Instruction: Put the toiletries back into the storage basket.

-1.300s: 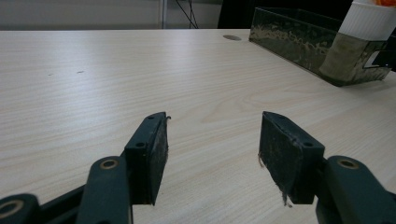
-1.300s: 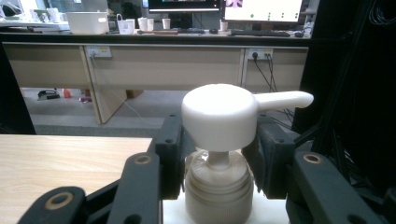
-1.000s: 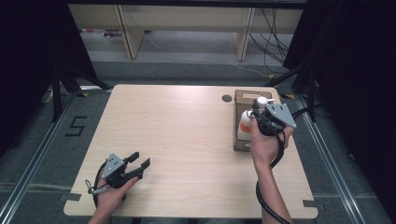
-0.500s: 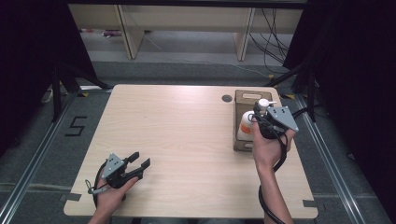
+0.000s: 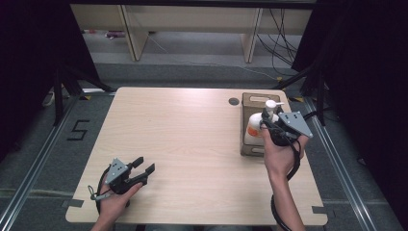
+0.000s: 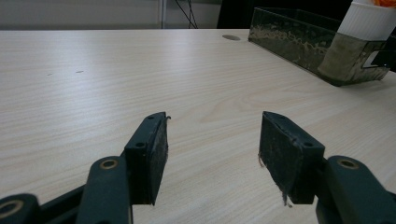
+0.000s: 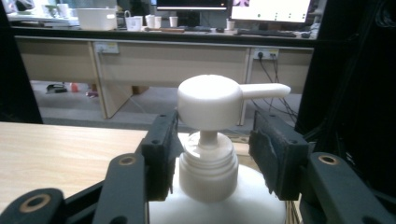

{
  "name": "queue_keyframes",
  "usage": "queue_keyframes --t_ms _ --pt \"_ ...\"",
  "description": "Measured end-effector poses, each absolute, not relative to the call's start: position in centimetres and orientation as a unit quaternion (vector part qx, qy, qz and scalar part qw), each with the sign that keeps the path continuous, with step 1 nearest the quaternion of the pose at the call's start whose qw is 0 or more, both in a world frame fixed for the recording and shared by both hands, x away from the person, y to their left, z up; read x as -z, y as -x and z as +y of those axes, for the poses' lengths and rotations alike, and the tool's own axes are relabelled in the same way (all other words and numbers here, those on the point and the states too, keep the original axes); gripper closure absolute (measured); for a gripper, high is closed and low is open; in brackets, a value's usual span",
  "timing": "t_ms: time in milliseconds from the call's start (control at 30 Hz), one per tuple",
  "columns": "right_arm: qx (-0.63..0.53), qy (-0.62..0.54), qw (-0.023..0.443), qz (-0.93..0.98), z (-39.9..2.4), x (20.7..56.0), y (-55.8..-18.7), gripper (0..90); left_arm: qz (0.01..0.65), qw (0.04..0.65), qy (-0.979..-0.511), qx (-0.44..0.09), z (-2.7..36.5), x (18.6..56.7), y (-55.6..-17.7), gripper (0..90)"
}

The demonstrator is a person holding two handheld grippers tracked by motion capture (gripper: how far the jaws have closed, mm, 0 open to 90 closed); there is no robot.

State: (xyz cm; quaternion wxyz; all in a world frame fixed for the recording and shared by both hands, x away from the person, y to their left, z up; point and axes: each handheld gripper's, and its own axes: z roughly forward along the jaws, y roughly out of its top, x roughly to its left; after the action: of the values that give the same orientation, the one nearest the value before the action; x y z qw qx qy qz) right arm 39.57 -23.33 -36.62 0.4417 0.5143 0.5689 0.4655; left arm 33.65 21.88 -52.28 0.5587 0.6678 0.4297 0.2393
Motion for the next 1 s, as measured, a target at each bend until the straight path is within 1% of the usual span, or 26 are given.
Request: queue_keyframes --t_ms 33,200,300,500,567,600,633,733,833,1000 --pt "-0.468 -0.520 0.435 0.567 -23.3 36.6 -39.4 50.8 0.430 0.558 -0.668 -0.239 21.9 52.3 -33.7 41.6" --pt "-0.469 -0.507 0.433 0.579 -23.7 36.5 -38.6 50.4 0.430 0.558 -0.668 -0.240 21.8 52.3 -33.6 41.6" --pt "-0.472 -0.509 0.421 0.584 -23.9 36.5 -38.0 50.4 0.431 0.557 -0.668 -0.240 21.8 52.3 -33.7 41.5" --pt "-0.476 -0.501 0.417 0.590 -24.6 37.0 -37.0 51.2 0.431 0.557 -0.667 -0.241 21.8 52.3 -33.6 41.5" --pt "-0.470 -0.510 0.409 0.593 -24.8 37.1 -36.5 51.4 0.431 0.557 -0.667 -0.241 21.8 52.3 -33.6 41.5" --pt "-0.478 -0.501 0.414 0.592 -25.0 37.3 -36.6 51.4 0.431 0.557 -0.668 -0.241 21.8 52.3 -33.6 41.5" --pt "-0.480 -0.510 0.401 0.591 -25.1 37.4 -36.4 51.4 0.432 0.556 -0.668 -0.241 21.8 52.3 -33.6 41.5" --pt "-0.472 -0.503 0.411 0.596 -25.7 37.9 -36.1 51.6 0.432 0.556 -0.668 -0.241 21.8 52.3 -33.7 41.5" --pt "-0.471 -0.514 0.397 0.596 -26.2 38.5 -35.6 51.6 0.432 0.558 -0.666 -0.241 21.8 52.3 -33.7 41.5" --pt "-0.465 -0.516 0.406 0.594 -27.2 39.9 -35.0 52.2 0.432 0.557 -0.667 -0.241 21.8 52.3 -33.7 41.5"
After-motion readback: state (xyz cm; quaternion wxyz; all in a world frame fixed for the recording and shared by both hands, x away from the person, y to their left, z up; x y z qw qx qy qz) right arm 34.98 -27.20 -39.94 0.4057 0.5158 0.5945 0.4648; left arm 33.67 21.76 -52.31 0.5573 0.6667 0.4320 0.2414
